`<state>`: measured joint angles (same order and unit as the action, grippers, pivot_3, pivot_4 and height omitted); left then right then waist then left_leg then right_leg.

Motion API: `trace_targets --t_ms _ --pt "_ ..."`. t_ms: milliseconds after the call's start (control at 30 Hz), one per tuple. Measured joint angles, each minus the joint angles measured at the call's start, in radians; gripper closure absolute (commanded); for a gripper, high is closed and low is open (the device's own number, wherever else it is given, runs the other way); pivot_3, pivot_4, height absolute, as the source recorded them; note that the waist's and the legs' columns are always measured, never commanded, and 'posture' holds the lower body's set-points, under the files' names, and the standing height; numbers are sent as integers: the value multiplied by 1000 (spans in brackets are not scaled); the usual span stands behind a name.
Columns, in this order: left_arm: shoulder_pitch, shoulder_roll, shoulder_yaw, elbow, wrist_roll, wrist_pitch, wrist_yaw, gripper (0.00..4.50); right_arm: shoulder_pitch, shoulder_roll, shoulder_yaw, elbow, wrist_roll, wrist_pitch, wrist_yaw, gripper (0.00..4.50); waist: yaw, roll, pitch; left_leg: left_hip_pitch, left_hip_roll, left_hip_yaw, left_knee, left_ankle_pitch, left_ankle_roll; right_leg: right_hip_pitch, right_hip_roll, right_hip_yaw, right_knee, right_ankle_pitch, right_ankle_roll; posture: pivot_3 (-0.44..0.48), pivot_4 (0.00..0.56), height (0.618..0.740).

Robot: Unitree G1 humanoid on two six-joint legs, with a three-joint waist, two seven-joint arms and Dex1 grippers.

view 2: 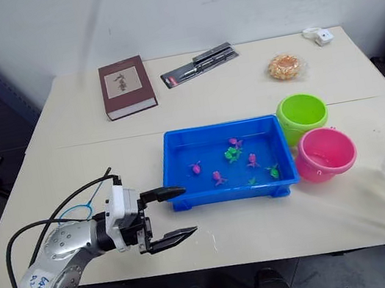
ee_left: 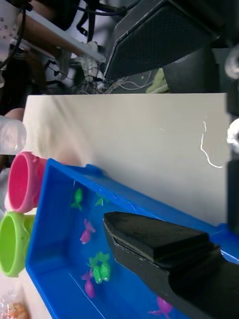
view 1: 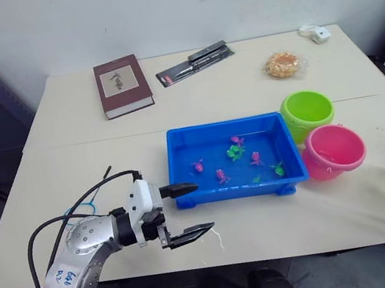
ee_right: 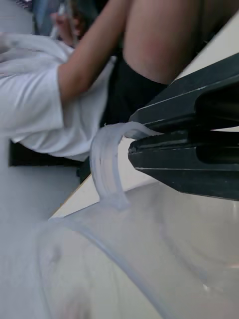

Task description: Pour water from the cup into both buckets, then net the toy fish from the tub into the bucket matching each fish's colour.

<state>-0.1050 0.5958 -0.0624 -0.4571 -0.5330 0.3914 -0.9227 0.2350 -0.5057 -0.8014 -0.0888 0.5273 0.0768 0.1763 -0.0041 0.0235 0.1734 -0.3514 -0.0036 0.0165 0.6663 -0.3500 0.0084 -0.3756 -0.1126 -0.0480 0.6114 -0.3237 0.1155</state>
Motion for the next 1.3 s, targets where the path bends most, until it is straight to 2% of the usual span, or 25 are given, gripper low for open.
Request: trace_targets --t_ms 133,300,567,800,1300 --pt "-31 -34 -35 67 9 -16 -24 0 36 -70 -2 -96 -41 59 2 4435 3 0 0 0 -1 0 0 0 0 0 0 0 0 0 0 0 150 738" --pt "-71 -94 -42 121 9 -29 -27 0 86 -170 11 -192 -225 72 7 4435 9 -2 1 -1 -2 0 0 0 1 0 1 0 -1 0 1 0 150 738" --pt "-115 -143 -65 157 12 -36 -30 0 52 -189 97 -235 -402 99 5 4435 6 -3 1 -1 -2 0 1 1 1 -1 1 0 0 1 1 0 150 738" --pt "-123 -149 -64 158 17 -41 -25 0 -1 -219 173 -233 -559 72 8 4435 6 -3 1 -1 -2 0 1 1 1 -1 2 -1 0 1 2 0 150 738" --pt "-112 -148 -64 154 26 -44 0 0 -51 -238 206 -161 -751 -40 8 4435 6 -3 1 -1 -2 1 1 2 0 -1 2 -2 0 1 2 0 150 738"
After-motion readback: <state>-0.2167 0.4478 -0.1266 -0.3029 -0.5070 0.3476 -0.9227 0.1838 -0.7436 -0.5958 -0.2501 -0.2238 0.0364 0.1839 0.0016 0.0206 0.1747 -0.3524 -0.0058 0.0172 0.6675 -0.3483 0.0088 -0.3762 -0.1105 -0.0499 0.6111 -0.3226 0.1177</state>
